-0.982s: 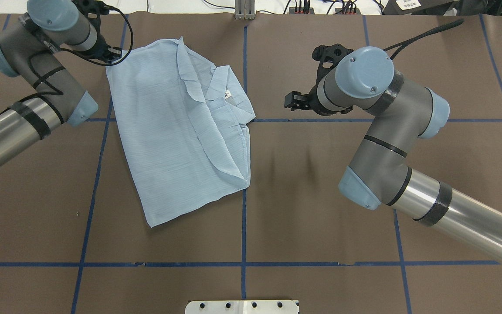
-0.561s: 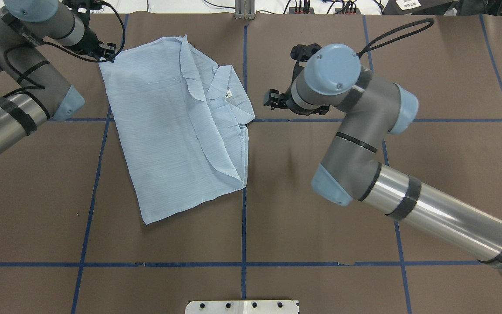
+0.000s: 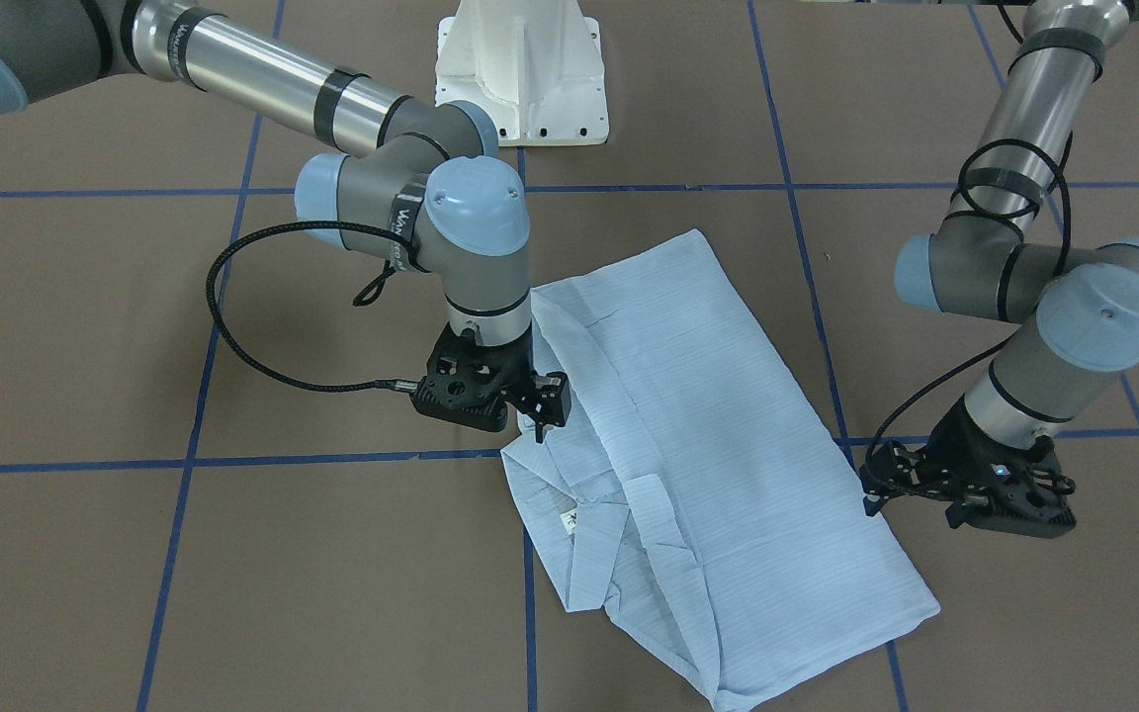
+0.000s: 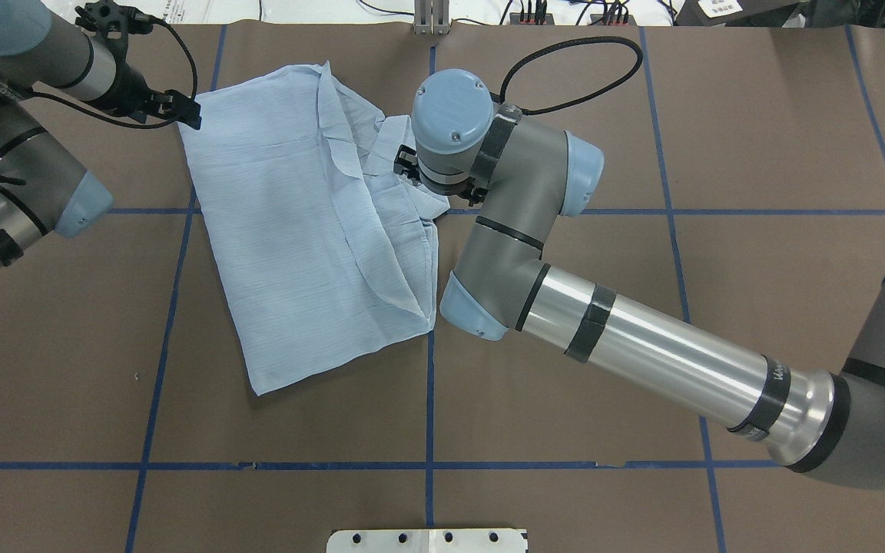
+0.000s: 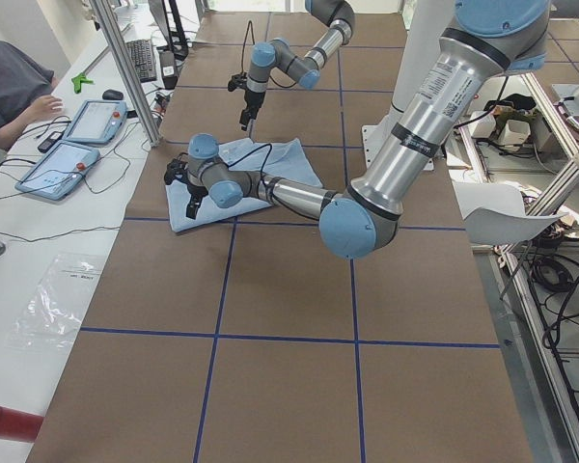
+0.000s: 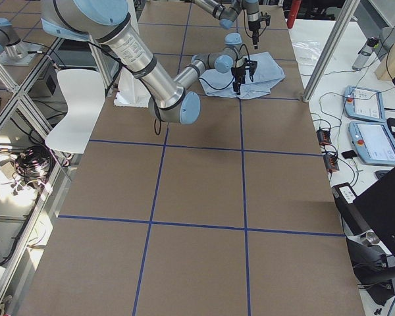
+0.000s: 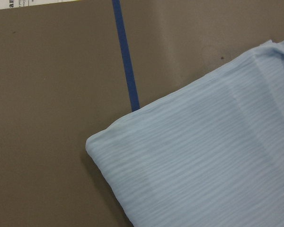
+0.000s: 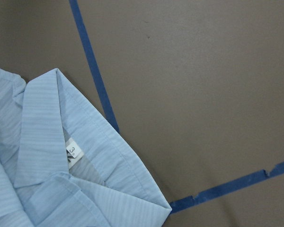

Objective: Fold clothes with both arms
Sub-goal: 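Lower the right gripper onto the folded shirt's collar area, then grasp the collar edge with the right gripper and drag it toward the robot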

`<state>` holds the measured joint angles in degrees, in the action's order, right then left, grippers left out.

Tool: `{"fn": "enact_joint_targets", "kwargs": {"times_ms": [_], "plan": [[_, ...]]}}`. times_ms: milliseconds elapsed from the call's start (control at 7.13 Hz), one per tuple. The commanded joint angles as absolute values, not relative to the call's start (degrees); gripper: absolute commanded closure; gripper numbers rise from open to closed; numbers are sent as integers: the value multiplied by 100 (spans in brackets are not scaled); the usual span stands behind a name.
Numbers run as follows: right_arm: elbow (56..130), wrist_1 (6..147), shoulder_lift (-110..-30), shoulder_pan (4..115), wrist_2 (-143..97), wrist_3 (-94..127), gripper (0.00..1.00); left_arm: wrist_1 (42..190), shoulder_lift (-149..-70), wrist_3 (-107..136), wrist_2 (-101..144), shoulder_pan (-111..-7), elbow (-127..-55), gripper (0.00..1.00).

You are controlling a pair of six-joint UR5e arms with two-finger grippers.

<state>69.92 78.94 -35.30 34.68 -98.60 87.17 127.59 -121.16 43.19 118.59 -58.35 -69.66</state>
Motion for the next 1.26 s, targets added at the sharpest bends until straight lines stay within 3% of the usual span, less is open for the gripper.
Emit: {"fn": "enact_joint_targets", "kwargs": {"times_ms": [0, 701, 982, 1122], "plan": [[6716, 7858, -3445, 3305, -9520, 8973, 11, 12762, -12059, 4377, 11857, -5836, -7022, 0], [6179, 7260, -3296, 3068, -9115, 8991, 30, 12762, -11971, 4377, 11856, -5836, -7146, 0], [6065, 7260, -3191, 3015, -9105, 8991, 53, 12762, -11971, 4377, 11856, -5827, -7146, 0], [6064, 7260, -3182, 3015, -9105, 8991, 83, 12762, -11971, 4377, 11856, -5836, -7146, 0]]}}
